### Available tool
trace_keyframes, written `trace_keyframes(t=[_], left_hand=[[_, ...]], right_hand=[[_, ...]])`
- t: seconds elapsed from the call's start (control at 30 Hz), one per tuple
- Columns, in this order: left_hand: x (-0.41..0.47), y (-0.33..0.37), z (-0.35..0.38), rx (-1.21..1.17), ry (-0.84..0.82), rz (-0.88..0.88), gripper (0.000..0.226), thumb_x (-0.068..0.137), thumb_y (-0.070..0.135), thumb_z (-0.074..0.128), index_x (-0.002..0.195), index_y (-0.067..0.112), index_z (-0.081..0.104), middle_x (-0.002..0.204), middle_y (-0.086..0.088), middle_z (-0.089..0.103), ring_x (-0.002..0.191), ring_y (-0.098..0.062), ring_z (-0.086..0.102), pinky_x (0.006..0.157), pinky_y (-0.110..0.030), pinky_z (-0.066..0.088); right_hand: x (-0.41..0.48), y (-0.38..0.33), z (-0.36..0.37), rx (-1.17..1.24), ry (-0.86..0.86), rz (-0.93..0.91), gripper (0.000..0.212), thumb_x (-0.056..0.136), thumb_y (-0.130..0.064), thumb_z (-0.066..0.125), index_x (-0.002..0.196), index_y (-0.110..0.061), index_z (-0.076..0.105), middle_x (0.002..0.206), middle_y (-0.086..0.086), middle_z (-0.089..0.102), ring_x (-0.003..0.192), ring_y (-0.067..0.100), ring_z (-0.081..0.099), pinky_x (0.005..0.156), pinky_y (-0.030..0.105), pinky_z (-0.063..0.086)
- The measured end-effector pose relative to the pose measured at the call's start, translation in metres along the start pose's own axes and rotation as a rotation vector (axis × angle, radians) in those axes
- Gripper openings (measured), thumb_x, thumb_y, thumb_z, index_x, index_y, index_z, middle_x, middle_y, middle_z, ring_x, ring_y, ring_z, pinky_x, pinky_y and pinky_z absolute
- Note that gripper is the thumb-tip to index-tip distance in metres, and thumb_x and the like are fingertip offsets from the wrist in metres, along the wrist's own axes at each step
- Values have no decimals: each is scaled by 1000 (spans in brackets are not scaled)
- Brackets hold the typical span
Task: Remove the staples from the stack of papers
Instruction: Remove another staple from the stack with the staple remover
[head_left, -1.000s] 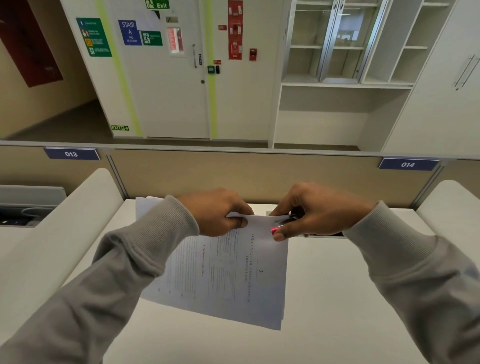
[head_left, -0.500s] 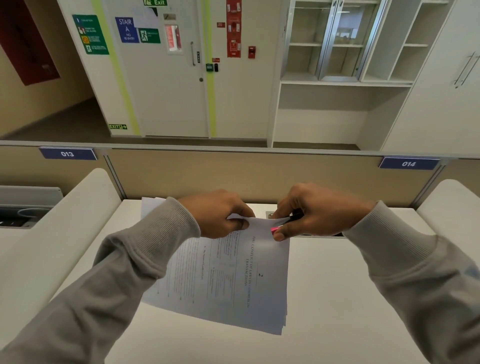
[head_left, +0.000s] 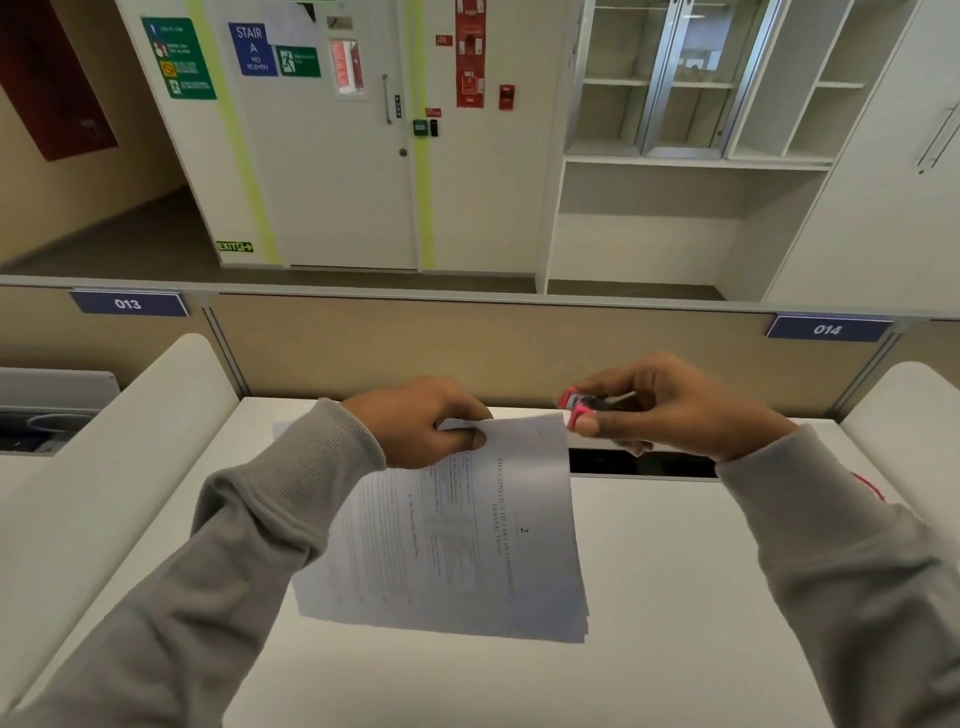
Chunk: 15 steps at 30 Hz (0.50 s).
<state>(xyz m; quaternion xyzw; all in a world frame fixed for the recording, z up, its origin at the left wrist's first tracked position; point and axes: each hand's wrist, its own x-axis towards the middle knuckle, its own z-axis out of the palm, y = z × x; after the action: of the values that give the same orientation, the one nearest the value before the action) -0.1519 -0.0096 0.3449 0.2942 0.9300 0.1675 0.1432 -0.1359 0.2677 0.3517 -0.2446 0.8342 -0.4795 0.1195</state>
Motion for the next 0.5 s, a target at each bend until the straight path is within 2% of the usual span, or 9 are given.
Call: trace_keyframes(t=[0.1, 0.2, 0.27, 0.3, 0.4, 0.5], left_hand=[[2, -15, 6, -119, 50, 36, 20, 102, 30, 55, 111, 27, 72, 109, 11, 70, 100, -13, 63, 91, -38, 52], [5, -26, 14, -229, 104, 83, 19, 101, 30, 56, 100, 24, 73, 93, 10, 72, 84, -13, 65, 79, -41, 53], [6, -31, 18, -312, 137, 109, 20, 101, 31, 55, 92, 24, 72, 84, 10, 69, 76, -15, 63, 72, -42, 51], [7, -34, 20, -361, 147, 115, 20, 101, 30, 55, 94, 24, 73, 86, 10, 70, 79, -15, 64, 73, -41, 52], [8, -41, 27, -503, 217, 120, 24, 102, 26, 55, 111, 14, 73, 105, 0, 74, 98, -21, 69, 88, -45, 55], [9, -50, 36, -639, 335, 119, 27, 100, 26, 56, 114, 11, 73, 109, -6, 74, 101, -24, 69, 92, -47, 55]], right_hand=[[-5, 32, 0, 284, 157, 9, 39, 83, -41, 73, 105, -8, 75, 81, 14, 68, 57, 18, 48, 50, 24, 42], [-6, 66, 12, 470, 300, 61, 36, 87, -38, 68, 102, -5, 74, 84, 8, 68, 57, 20, 43, 50, 24, 37], [-5, 85, 23, 534, 390, 125, 38, 86, -39, 69, 106, -8, 75, 87, 12, 66, 56, 20, 41, 51, 26, 34], [-3, 96, 28, 543, 443, 173, 37, 86, -40, 70, 106, -9, 75, 87, 13, 66, 55, 20, 40, 51, 27, 33], [0, 125, 40, 539, 578, 312, 35, 88, -41, 68, 95, -8, 76, 82, 13, 69, 51, 19, 40, 51, 29, 35], [3, 151, 52, 540, 657, 419, 28, 93, -31, 66, 82, -5, 69, 64, 4, 64, 51, 18, 41, 56, 28, 41]])
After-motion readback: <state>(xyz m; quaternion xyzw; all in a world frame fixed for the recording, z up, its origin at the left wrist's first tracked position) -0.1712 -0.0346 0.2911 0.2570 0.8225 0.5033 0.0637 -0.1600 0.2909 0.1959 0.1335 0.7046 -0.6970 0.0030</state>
